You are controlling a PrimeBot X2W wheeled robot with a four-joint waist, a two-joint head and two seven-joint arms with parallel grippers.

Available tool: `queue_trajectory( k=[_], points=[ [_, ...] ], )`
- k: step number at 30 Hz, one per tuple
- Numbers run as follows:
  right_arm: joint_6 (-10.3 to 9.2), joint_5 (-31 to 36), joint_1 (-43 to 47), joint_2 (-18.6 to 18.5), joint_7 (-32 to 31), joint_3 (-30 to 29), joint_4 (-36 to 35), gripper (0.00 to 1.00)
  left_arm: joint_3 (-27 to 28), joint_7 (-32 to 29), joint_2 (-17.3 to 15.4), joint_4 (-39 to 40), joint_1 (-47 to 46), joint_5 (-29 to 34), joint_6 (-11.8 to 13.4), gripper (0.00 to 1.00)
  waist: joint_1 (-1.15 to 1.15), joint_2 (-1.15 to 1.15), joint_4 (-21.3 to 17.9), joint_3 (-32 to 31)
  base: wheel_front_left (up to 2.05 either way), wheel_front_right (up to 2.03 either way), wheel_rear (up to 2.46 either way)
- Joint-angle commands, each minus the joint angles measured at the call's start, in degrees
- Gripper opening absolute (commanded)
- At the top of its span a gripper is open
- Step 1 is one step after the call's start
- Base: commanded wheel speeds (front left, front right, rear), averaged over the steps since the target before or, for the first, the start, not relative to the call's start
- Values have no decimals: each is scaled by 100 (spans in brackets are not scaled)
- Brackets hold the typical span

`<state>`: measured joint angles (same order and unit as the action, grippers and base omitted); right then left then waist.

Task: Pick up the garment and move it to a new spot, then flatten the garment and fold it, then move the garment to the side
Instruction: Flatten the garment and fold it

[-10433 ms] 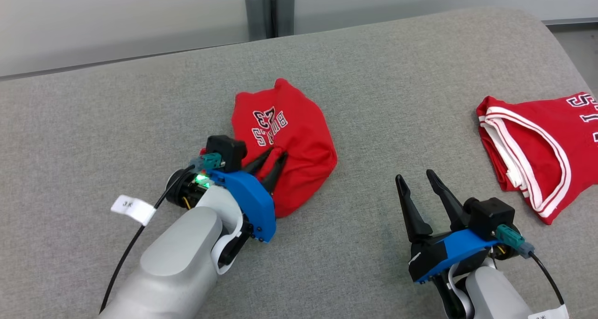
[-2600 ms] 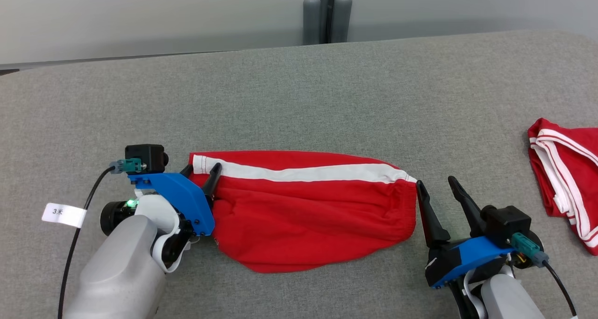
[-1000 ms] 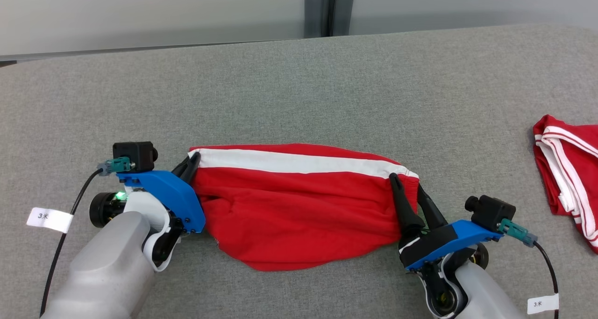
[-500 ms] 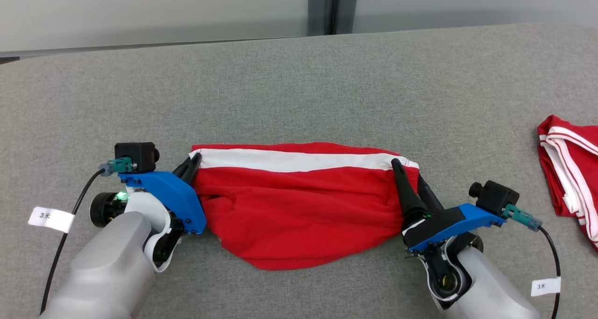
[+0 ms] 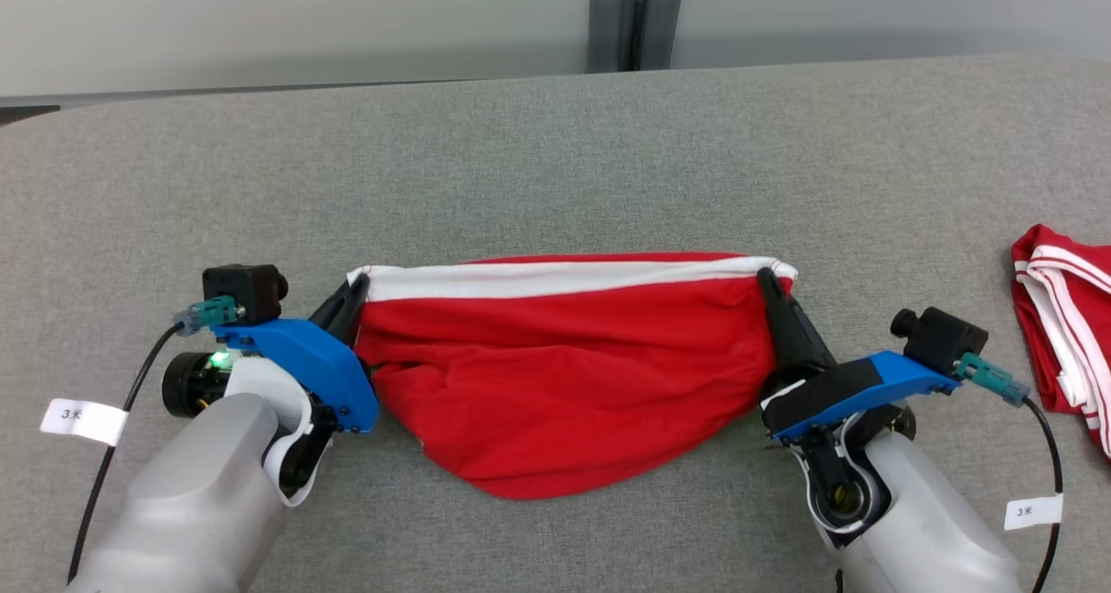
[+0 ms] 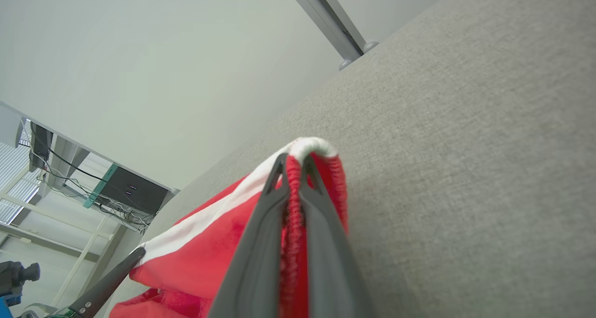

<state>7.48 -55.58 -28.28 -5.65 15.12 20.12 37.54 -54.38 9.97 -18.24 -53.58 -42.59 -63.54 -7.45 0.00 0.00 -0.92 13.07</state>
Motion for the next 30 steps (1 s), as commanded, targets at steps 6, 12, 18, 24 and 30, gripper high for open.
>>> queue_trajectory(
  k=[6, 12, 18, 24, 30],
  points=[
    [2, 282, -32, -151, 1, -57, -594, 0, 54, 356, -179, 140, -303, 82, -5, 0, 0, 0, 9, -259, 0, 0, 0],
    [2, 556, -411, -456, 2, 94, -1245, 0, 262, 500, -475, 465, -649, 321, -3, 0, 0, 0, 32, -724, 0, 0, 0],
    [2, 595, -823, -804, 1, 438, -1631, 0, 470, 521, -781, 982, -859, 612, 174, 0, 0, 0, 75, -1211, 0, 0, 0],
    [2, 530, -1193, -1085, 1, 737, -1810, 0, 532, 489, -1084, 1599, -1046, 760, 413, 0, 0, 0, 129, -1432, 0, 0, 0],
    [1, 479, -1438, -1215, 1, 913, -1936, 0, 620, 338, -1369, 2209, -1129, 816, 750, 0, 0, 0, 143, -1500, 0, 0, 0]
  ],
)
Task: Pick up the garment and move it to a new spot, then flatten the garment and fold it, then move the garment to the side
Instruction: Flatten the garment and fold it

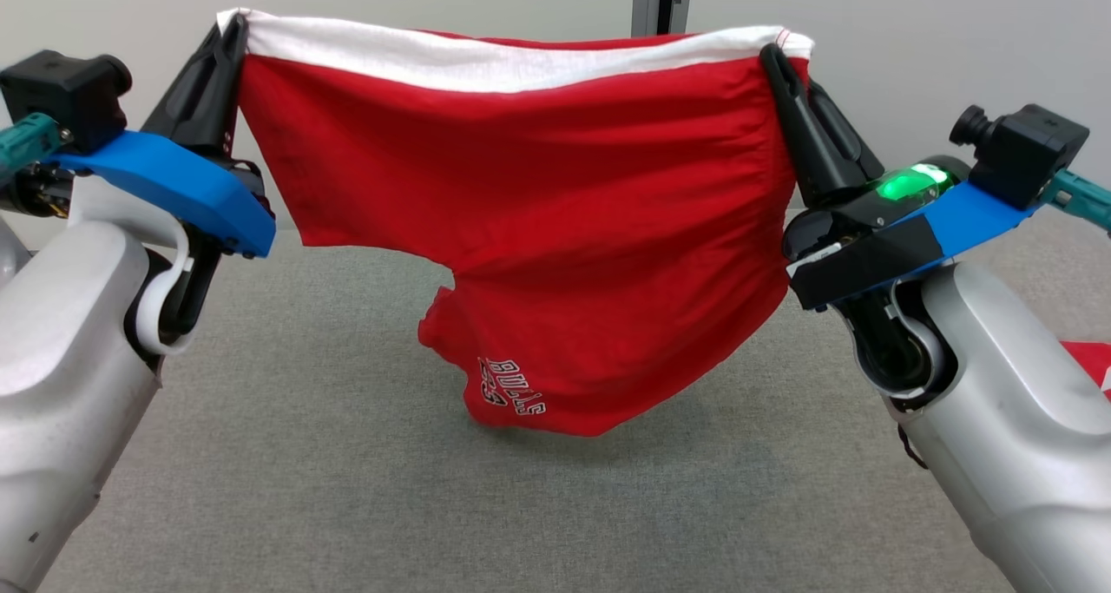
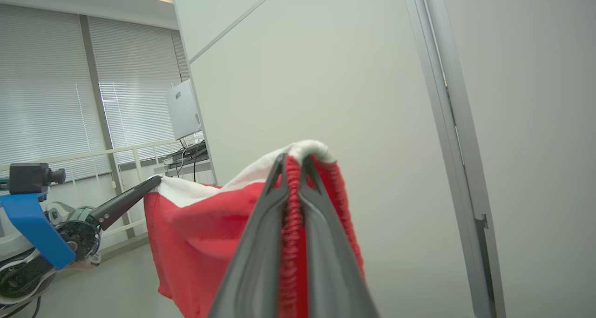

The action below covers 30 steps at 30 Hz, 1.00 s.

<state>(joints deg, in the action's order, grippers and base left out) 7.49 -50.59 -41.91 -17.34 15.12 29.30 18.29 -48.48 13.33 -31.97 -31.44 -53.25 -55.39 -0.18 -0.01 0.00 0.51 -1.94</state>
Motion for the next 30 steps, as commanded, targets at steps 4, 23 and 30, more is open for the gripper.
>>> queue_trajectory(
  k=[4, 23, 30],
  points=[
    [1, -35, -257, -99, 0, 108, 43, 0, 73, -107, -146, 317, -105, 33, 251, 0, 1, 0, 7, 78, 0, 0, 0],
    [0, 1736, -2815, -217, 1, 24, 1097, 0, 622, 183, 479, -159, -1944, 1049, 909, 0, 1, 0, 276, 2123, 0, 0, 0],
    [0, 2657, -3327, -296, 0, -442, 837, 0, 1936, 188, 925, 764, -2044, 2357, 964, 0, 1, 0, 436, 2739, 0, 0, 0]
  ],
)
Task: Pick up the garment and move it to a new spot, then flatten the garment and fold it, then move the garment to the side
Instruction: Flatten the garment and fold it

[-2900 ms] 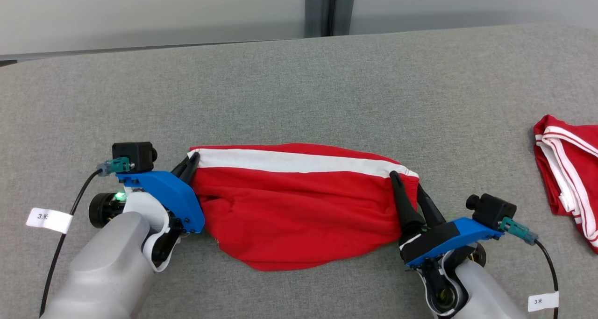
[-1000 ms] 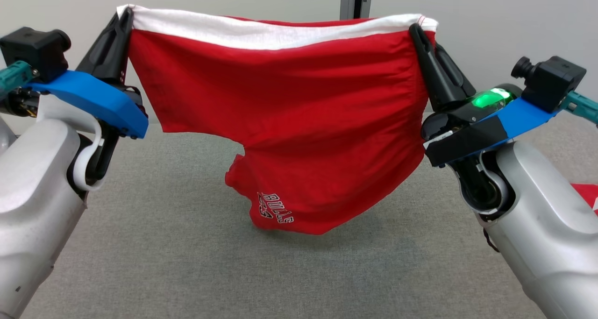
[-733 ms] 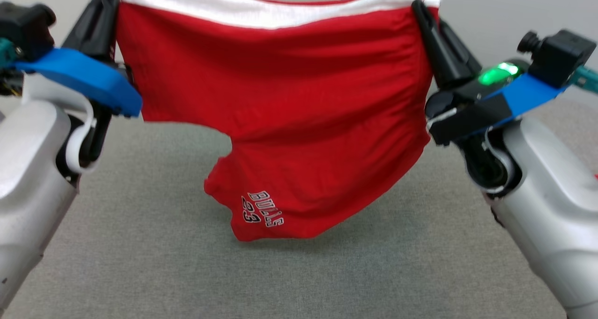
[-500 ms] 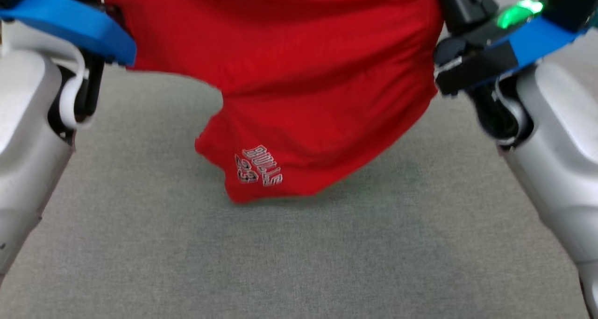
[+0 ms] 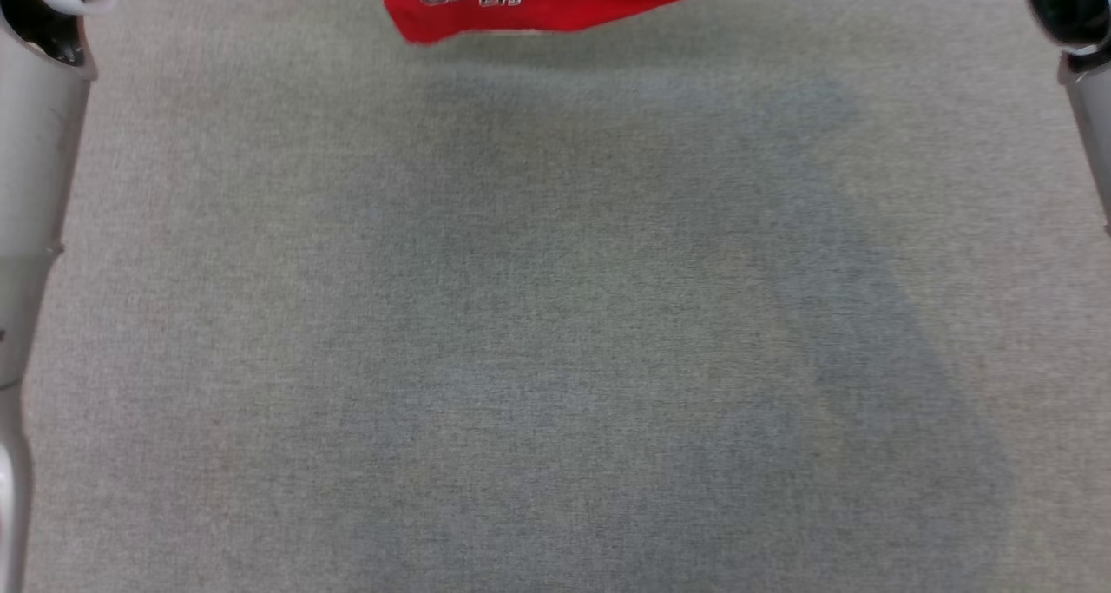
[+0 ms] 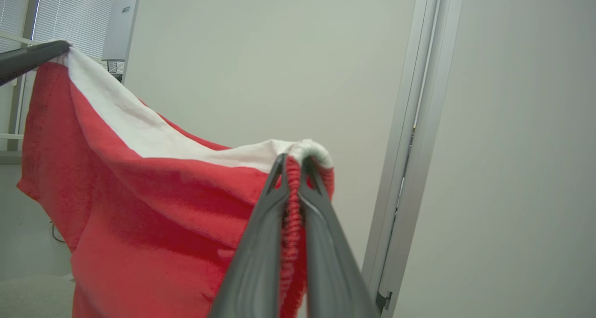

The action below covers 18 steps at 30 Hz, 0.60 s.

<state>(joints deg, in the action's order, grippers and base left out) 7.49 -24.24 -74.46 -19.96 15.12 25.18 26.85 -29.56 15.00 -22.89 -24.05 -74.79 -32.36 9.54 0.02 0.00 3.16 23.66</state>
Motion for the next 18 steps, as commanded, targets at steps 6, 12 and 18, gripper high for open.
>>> queue_trajectory(
  k=[6, 12, 18],
  points=[
    [0, 220, 390, -77, 0, -175, -172, 0, 757, 18, 443, 424, 801, 755, -329, 0, -2, 0, 244, 306, 0, 0, 0],
    [0, -23, 1367, -136, 1, -125, -431, 0, 1382, 19, 950, 578, 2064, 1181, -784, 0, -2, 0, 299, 229, 0, 0, 0],
    [0, -363, 2754, -72, 1, -197, -970, 0, 2012, 19, 1421, 864, 3512, 1520, -1197, 0, -2, 0, 314, -132, 0, 0, 0]
  ],
)
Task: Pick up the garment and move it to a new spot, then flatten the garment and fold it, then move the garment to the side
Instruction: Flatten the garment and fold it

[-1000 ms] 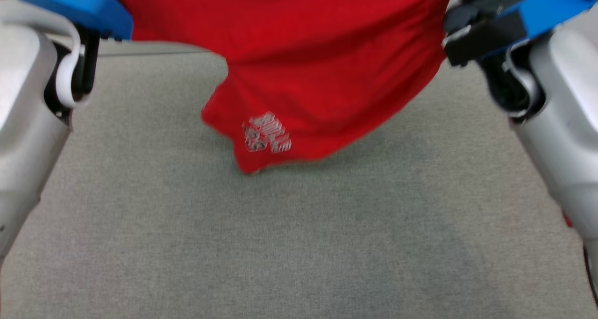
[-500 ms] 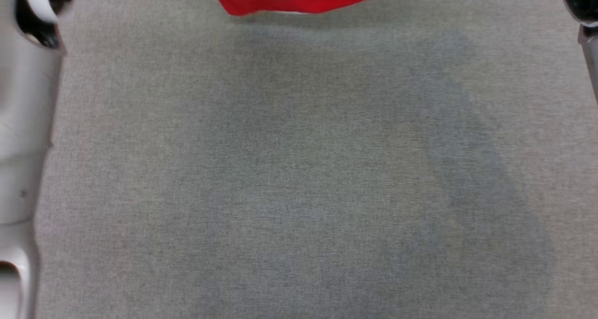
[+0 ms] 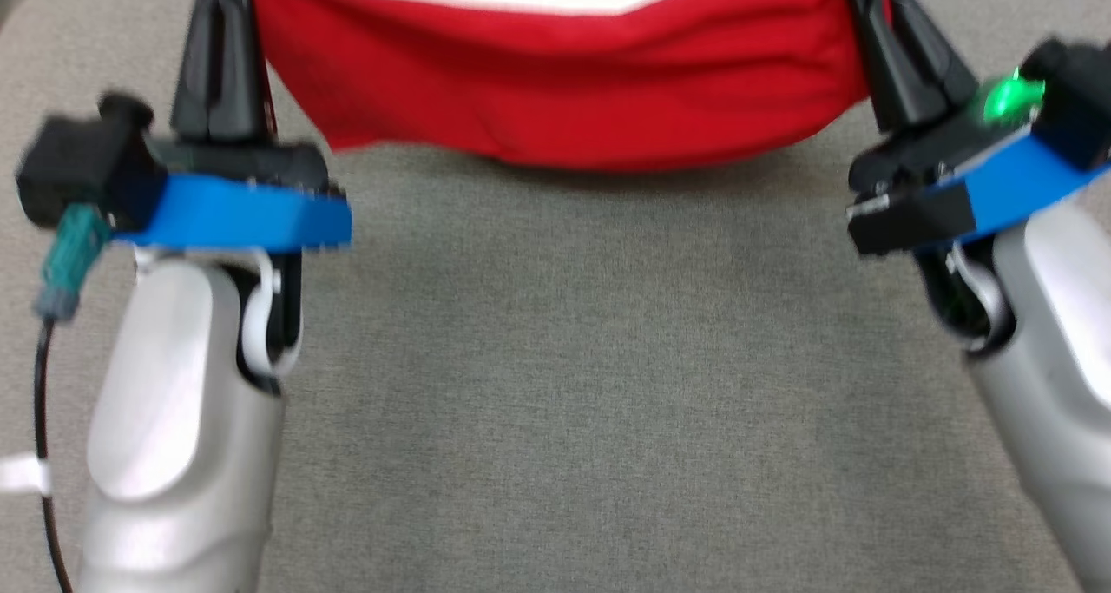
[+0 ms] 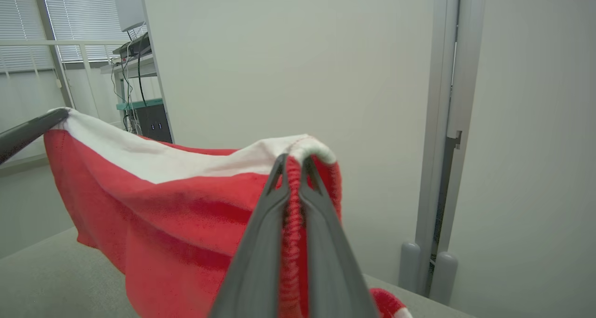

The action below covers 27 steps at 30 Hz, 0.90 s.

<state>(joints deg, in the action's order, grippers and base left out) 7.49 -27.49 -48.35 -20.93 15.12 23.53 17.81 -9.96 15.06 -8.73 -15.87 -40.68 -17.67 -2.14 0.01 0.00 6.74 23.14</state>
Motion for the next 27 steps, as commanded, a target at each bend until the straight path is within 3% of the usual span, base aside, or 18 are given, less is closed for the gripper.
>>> queue_trajectory(
  k=[1, 13, 27],
  points=[
    [0, -121, 411, 80, 1, -114, -177, 0, 174, 13, 80, 91, 347, 83, -94, 0, -1, 0, -52, -168, 0, 0, 0],
    [0, -306, 3003, 587, 0, -318, -1242, 0, 1015, 14, 527, 480, 2847, 463, -480, 0, -1, 0, -165, -1484, 0, 0, 0],
    [0, -342, 4754, 1002, 0, -214, -1410, 0, 1041, 14, 579, 605, 4480, 225, -528, 0, -1, 0, -404, -2421, 0, 0, 0]
  ],
)
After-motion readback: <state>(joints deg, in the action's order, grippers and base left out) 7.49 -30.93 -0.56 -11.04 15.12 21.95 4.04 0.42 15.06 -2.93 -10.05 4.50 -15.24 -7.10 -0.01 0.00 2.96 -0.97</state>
